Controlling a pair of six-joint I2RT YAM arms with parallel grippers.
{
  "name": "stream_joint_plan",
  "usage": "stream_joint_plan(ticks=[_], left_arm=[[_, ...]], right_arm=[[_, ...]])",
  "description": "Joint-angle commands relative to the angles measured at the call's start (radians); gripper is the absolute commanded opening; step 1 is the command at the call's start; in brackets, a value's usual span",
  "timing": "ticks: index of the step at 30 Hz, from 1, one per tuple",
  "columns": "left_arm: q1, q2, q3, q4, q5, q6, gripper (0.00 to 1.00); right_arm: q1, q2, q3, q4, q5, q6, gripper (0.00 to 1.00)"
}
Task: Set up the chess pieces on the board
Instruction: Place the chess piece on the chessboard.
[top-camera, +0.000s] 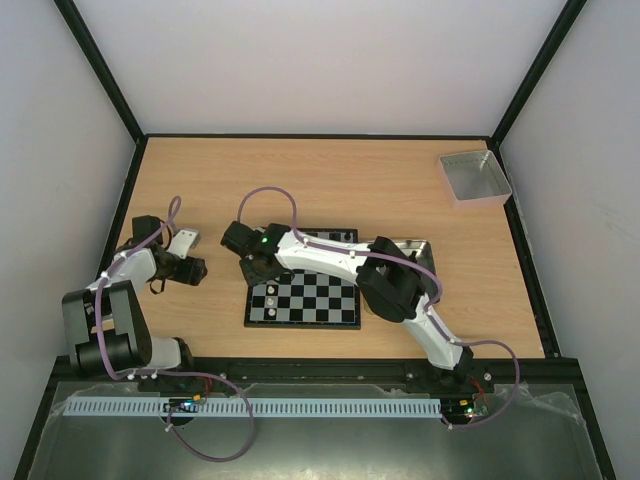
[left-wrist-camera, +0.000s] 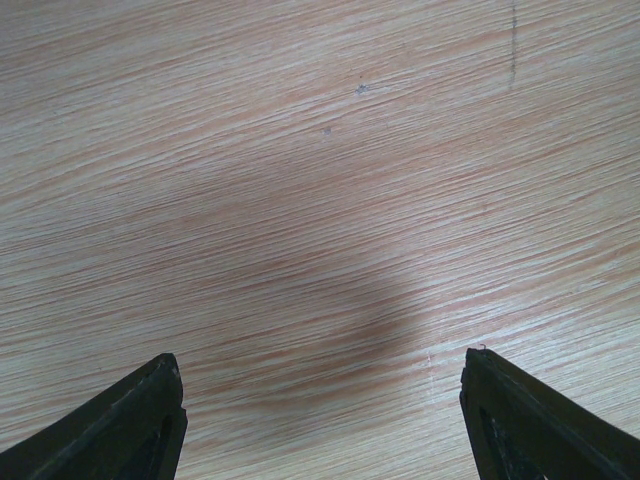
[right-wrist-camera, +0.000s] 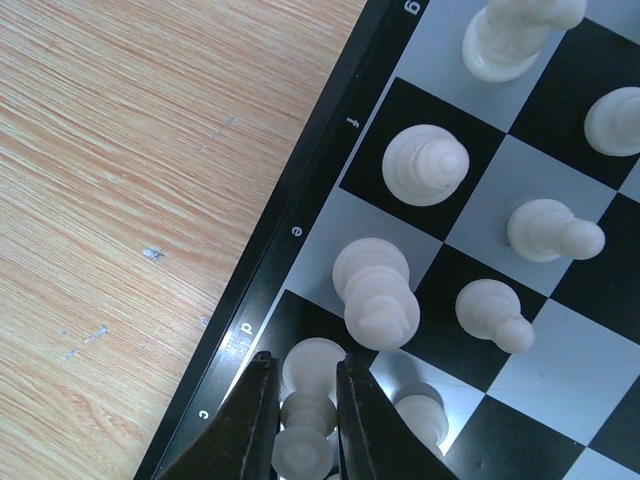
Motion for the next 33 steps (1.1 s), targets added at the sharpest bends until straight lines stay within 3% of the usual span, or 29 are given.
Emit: stream_joint_plan(ticks=[1,15,33], left_arm=[[0.007,0.0,-0.015,-0.004,0.011,0.013,0.75],[0.007,-0.001,-0.017,-0.002,0.014,0.011,0.75],[0.007,-0.024,-0.025,-0.013,0.013,0.013,0.75]], right_arm=[[0.008,0.02,0.028,-0.015,0.0,-0.006,0.13],[0.009,0.015,0.053,-0.033,0.015,-0.003,0.23],[0.009,-0.028,0.046,-0.052,0.046,0.001,0.26]])
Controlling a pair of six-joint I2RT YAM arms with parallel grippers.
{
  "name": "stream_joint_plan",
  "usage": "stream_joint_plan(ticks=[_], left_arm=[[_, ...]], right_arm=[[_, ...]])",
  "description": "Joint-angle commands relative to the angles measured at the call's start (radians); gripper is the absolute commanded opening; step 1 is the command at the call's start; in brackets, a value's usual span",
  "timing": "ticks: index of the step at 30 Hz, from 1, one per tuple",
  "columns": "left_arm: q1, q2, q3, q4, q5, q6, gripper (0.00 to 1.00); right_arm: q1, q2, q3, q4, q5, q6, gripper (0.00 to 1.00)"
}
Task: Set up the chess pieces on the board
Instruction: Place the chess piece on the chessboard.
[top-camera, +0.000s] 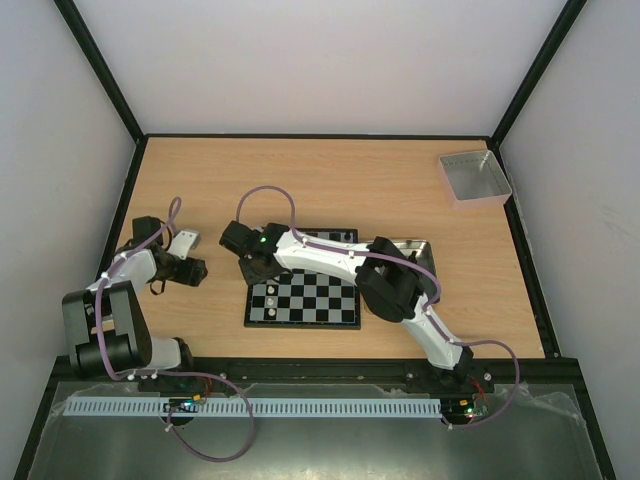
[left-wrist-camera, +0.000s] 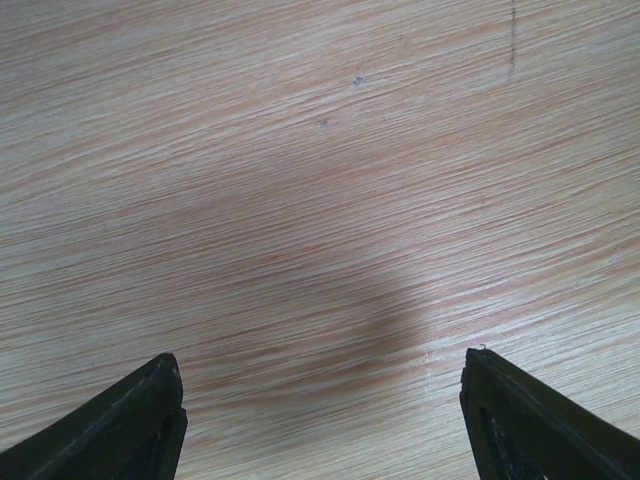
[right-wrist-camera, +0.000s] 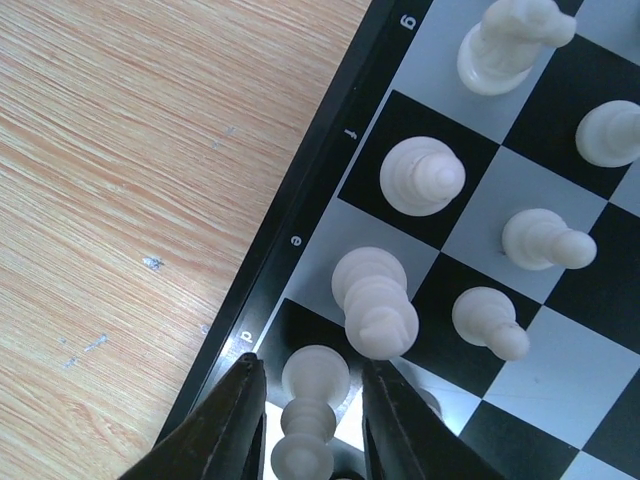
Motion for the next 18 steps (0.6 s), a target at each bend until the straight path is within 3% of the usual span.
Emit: stream_joint_plan(ticks=[1,8,18], left_arm=[[0.007,-0.021,-0.018,-0.017,0.013,0.014,0.75],[0.008,-0.027,-0.019,-0.021,0.011,0.014,0.75],[0.007,-0.027,-0.021,-0.02,0.006,0.014,0.75]], right_arm=[[0.007,-0.042,0.023,-0.039,0.028,0.001,0.28],[0.007,-0.065,0.019,-0.034,0.019,0.003,0.33],[0.007,-0.124,-0.002,-0.03,0.004,0.011,0.34]])
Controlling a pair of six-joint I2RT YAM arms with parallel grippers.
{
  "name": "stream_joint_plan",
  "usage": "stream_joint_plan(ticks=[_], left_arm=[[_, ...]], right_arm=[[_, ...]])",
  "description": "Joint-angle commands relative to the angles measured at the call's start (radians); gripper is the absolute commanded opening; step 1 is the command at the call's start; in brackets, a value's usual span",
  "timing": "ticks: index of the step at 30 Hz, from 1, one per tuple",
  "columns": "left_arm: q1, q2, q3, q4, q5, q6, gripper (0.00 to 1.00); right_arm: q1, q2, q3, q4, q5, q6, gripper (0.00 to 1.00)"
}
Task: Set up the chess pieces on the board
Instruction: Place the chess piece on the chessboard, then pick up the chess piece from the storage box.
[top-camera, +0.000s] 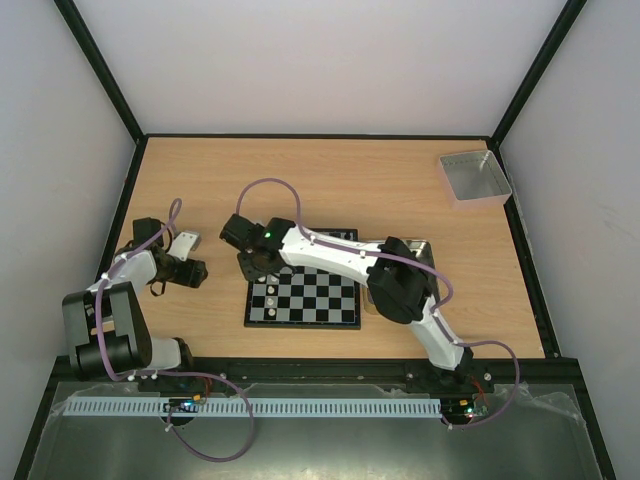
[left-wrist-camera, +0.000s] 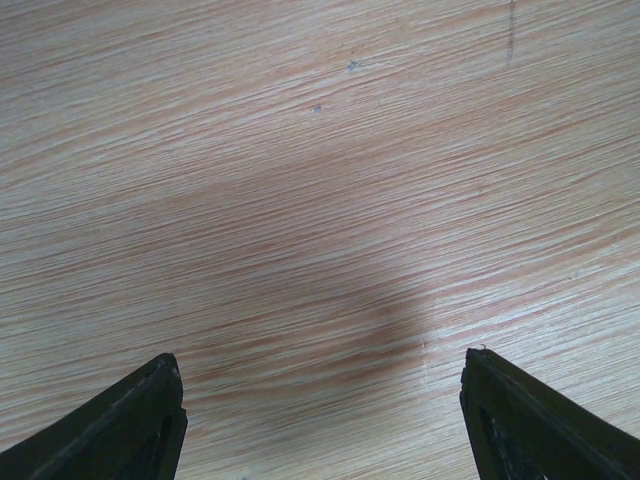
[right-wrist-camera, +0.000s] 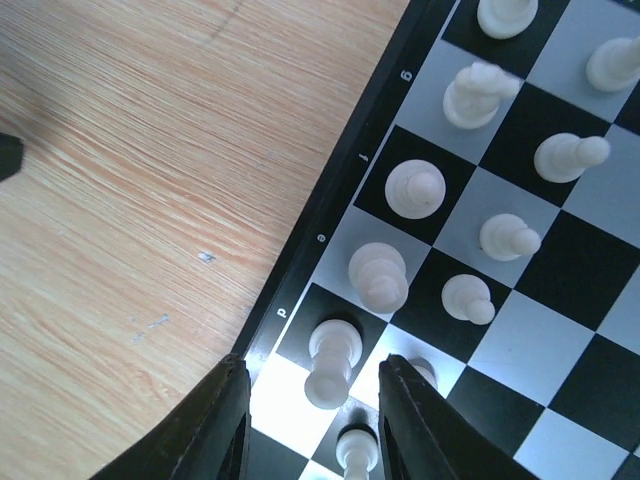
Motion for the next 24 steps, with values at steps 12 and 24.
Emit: stream_joint_plan(ticks=[12,24], left_arm=[[0.007,-0.022,0.007,-0.028,0.002,0.015,0.75],[0.006,0.003,0.039,-0.039,0.013,0.009,0.75]], right_arm=[[-0.17,-0.372,-0.37,0.051,0.106,0.053,0.3],[-0.461,-0.615,-0.768,0.169,0.161,0.146,0.28]])
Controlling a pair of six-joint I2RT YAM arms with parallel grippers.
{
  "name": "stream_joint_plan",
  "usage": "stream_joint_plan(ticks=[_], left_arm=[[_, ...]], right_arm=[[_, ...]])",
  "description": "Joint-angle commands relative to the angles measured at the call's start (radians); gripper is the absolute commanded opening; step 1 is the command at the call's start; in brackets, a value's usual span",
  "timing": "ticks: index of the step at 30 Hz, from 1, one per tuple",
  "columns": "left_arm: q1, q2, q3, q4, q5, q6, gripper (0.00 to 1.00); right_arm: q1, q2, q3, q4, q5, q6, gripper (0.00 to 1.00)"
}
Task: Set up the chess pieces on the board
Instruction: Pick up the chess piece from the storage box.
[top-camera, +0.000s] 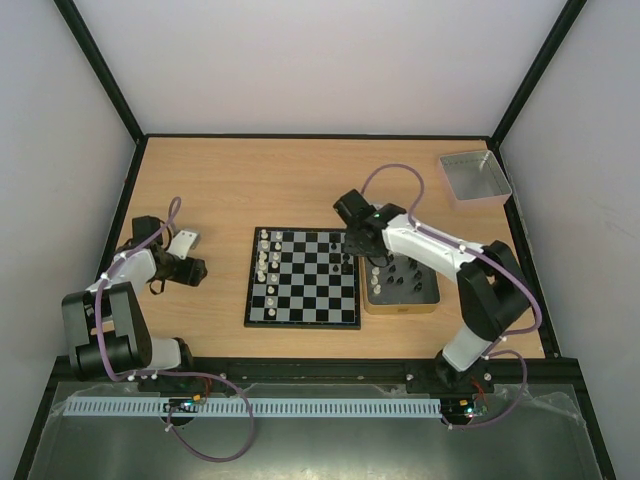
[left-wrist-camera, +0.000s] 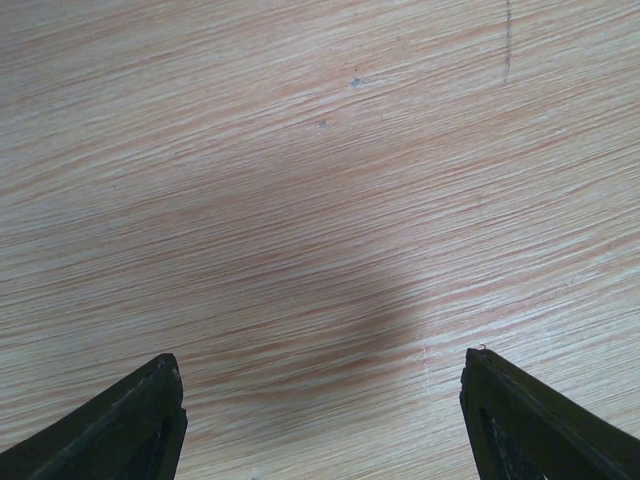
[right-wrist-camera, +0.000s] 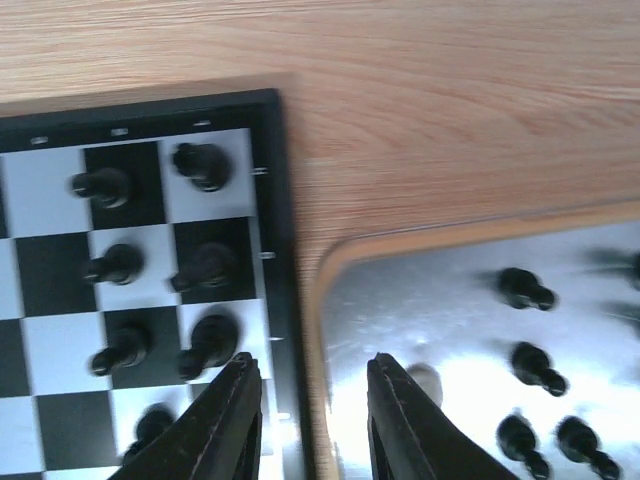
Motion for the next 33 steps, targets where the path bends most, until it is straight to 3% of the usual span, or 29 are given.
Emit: stream_joint_plan(ticks=[1,18,33], left_arm=[[0.005,0.007,0.026,-0.029,0.016,0.004,0.75],[0.004,0.019,0.038,-0.039,0.018,0.002,0.75],[-0.006,0.016,0.031,-0.035,0.023,-0.006,0.75]], right_arm=[[-0.059,-0.089,-0.077,0.059,0.029,0.046,0.28],[-0.121,-0.121,-0.229,0.124,-0.09,0.054,0.25],[-0.122,-0.133,-0.286,0.113,-0.105,0.05,0.25]])
